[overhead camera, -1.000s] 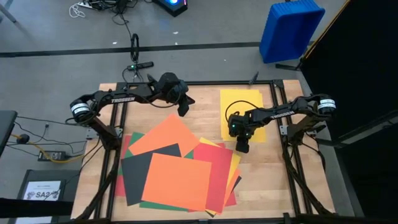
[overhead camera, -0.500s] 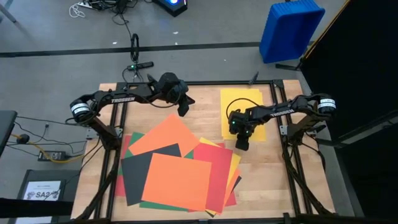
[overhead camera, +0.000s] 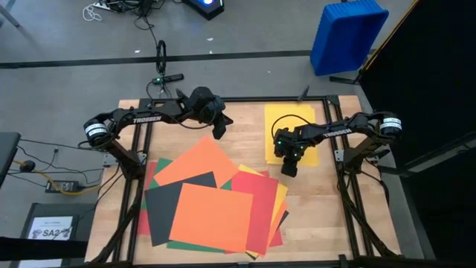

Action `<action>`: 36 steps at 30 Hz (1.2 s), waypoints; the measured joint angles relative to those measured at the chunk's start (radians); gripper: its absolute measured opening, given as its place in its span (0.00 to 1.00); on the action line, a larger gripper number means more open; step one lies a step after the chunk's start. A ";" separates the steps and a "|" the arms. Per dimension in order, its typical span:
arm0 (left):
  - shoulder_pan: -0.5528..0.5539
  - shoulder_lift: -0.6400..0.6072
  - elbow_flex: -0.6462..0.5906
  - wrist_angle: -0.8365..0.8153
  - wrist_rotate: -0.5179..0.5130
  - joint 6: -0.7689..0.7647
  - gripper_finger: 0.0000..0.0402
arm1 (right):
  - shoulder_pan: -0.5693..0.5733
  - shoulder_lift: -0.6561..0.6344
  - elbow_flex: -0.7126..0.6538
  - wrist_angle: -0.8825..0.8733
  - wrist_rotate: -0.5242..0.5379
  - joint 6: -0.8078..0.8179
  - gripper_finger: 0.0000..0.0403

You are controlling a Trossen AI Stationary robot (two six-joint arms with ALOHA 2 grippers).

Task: Organize paper
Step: Stack the yellow colored paper on top of the yellow colored paper

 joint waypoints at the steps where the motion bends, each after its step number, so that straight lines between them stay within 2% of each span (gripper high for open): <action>1: 0.000 0.000 0.000 0.000 0.000 0.000 0.00 | -0.003 0.000 0.000 0.001 0.001 -0.002 0.00; 27: 0.000 0.000 0.000 0.000 0.000 0.000 0.00 | -0.034 -0.003 0.005 -0.041 0.062 -0.024 0.00; 32: 0.000 0.000 0.000 0.000 0.000 0.000 0.00 | -0.039 -0.023 0.016 -0.067 0.094 -0.021 0.00; 36: 0.000 0.000 0.000 0.000 0.000 -0.003 0.00 | -0.039 -0.057 0.035 -0.083 0.076 -0.035 0.00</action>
